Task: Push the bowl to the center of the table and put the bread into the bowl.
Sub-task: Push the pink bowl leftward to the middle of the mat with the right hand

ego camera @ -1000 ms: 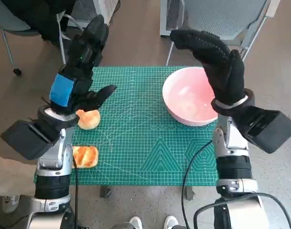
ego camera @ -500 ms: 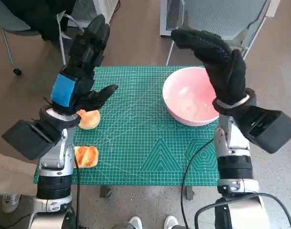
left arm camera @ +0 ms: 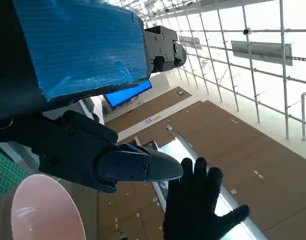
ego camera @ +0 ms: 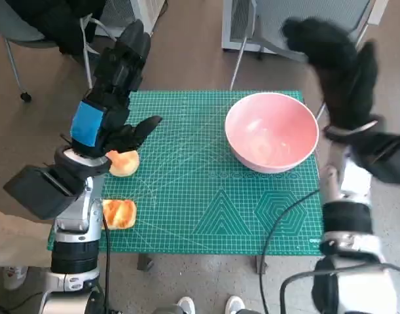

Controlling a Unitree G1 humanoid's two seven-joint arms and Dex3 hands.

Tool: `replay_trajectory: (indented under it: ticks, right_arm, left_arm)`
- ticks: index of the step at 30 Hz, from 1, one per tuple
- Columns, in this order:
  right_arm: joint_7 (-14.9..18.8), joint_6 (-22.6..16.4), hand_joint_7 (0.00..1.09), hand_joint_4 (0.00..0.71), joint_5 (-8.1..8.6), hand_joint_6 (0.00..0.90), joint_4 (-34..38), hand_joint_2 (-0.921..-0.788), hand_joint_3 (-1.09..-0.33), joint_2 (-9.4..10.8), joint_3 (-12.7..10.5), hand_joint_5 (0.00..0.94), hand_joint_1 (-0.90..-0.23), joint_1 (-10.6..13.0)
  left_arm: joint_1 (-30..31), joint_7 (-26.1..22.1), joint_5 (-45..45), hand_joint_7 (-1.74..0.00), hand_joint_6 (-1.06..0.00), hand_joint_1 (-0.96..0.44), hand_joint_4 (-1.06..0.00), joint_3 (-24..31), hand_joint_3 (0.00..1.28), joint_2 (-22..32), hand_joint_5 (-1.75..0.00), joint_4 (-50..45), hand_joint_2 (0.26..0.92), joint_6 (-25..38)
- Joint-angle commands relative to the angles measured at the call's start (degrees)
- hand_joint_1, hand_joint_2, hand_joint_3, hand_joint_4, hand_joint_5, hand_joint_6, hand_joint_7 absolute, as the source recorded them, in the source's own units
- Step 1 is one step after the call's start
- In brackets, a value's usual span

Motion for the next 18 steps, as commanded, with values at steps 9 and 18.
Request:
replay_trajectory:
  ticks: [9, 18]
  right_arm:
    - [-8.70, 4.99, 0.43, 0.127, -4.95, 0.000, 11.52, -0.921, -0.794, -3.73, -0.79, 0.000, -0.710, -3.28]
    - [-13.33, 9.59, 0.40, 0.118, -8.82, 0.002, 15.52, -0.921, -0.819, -4.82, -0.27, 0.000, -0.654, -3.21]
  left_arm:
    - [0.68, 0.62, -0.14, -0.24, -0.03, -0.73, -0.02, 0.03, 0.29, -0.87, 0.00, -0.41, 0.921, 0.19]
    - [0.77, 0.64, -0.26, -0.24, -0.03, -0.73, -0.02, 0.35, 0.29, -0.89, 0.00, -0.50, 0.921, 0.12]
